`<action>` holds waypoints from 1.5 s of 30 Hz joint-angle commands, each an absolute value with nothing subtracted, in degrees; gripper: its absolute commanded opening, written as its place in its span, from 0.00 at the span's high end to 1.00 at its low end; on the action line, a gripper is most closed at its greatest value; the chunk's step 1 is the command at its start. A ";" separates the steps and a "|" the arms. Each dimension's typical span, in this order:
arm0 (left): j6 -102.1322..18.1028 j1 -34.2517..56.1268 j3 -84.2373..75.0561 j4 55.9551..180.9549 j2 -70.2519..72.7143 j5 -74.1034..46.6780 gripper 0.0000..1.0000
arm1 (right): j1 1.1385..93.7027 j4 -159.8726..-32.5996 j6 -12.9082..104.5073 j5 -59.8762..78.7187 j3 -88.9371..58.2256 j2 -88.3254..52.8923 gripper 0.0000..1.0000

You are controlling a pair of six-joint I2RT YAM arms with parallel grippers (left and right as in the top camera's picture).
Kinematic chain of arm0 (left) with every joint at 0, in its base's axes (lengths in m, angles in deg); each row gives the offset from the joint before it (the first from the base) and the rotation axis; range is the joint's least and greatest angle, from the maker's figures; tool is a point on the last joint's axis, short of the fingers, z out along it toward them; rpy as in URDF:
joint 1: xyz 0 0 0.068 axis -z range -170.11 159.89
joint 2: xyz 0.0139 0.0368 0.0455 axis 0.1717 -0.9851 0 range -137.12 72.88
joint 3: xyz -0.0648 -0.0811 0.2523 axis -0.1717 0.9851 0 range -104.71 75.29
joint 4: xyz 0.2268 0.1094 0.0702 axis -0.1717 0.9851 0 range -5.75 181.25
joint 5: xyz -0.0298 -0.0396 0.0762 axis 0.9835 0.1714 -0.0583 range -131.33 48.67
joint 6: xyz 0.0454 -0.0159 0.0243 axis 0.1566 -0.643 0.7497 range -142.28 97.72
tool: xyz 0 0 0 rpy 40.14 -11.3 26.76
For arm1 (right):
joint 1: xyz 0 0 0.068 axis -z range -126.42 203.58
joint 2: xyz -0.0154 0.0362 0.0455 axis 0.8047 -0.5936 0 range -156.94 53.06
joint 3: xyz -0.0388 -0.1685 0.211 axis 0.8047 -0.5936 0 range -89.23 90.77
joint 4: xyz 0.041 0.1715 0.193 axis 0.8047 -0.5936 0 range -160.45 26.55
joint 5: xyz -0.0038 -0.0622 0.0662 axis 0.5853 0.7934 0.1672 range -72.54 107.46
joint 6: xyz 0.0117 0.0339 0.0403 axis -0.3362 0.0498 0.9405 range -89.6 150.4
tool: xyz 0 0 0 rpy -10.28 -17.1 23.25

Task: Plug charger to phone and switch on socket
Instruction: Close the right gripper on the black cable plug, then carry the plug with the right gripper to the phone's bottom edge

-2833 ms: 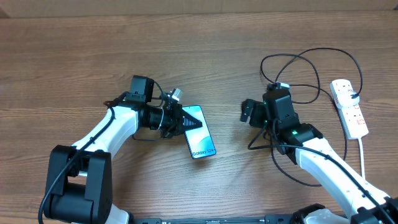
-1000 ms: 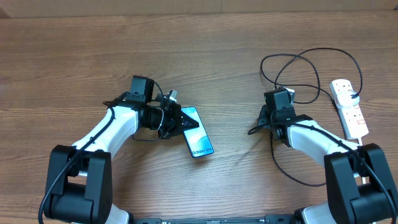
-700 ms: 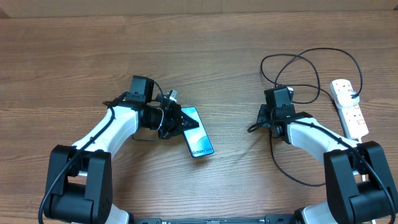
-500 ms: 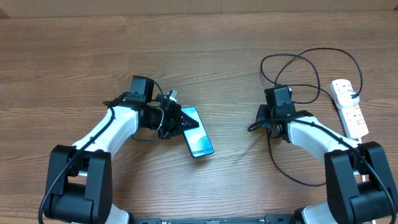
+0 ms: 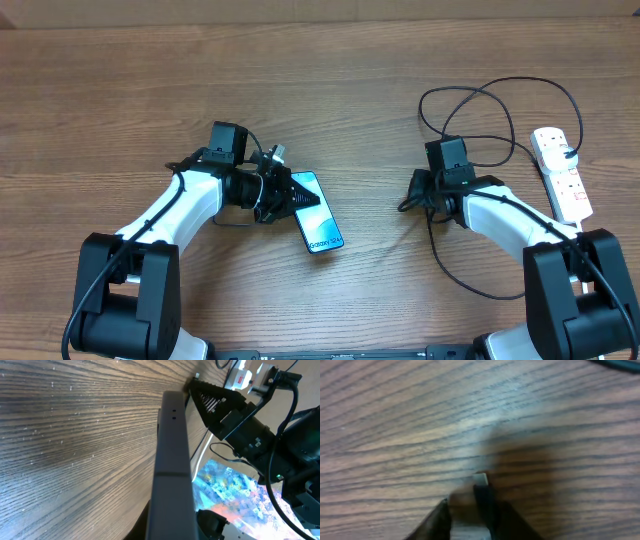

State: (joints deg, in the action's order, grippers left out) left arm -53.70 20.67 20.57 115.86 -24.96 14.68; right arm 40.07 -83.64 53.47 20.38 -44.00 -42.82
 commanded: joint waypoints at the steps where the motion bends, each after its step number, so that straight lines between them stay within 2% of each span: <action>1: -54.27 20.85 19.95 115.69 -25.25 16.30 0.96 | 39.96 -86.13 54.15 17.32 -47.26 -46.08 0.85; 3: -54.27 20.85 19.95 115.71 -25.25 16.32 0.96 | 39.93 -86.37 54.15 17.30 -47.26 -46.08 0.92; 6: -54.27 20.85 19.95 115.71 -25.25 16.78 0.96 | 39.96 -87.07 54.17 17.28 -47.26 -46.08 0.96; 16: -54.24 20.85 19.95 115.67 -25.25 16.78 0.96 | 39.96 -87.90 53.82 5.91 -47.10 -46.05 0.96; 21: -54.18 20.83 19.95 114.29 -25.25 18.66 0.96 | 39.96 -91.46 47.11 -5.89 -45.07 -45.14 0.96; 25: -53.94 20.19 19.95 106.27 -25.25 25.50 0.95 | 39.96 -98.56 40.58 -17.56 -41.18 -43.10 0.96; 33: -56.95 17.83 19.93 82.45 -25.25 43.57 0.96 | 39.96 -111.79 36.20 -21.87 -36.24 -36.04 0.96; 39: -57.72 16.85 19.93 77.55 -25.25 45.24 0.96 | 39.93 -115.26 29.65 -41.06 -36.22 -28.28 0.96; 45: -61.67 16.87 19.93 72.02 -25.25 45.06 0.96 | 36.61 -116.46 25.43 -45.28 -37.44 -24.39 0.96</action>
State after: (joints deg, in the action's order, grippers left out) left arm -58.29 17.00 20.61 74.01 -25.03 42.00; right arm 38.60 -116.09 29.89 -39.94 -37.64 -25.57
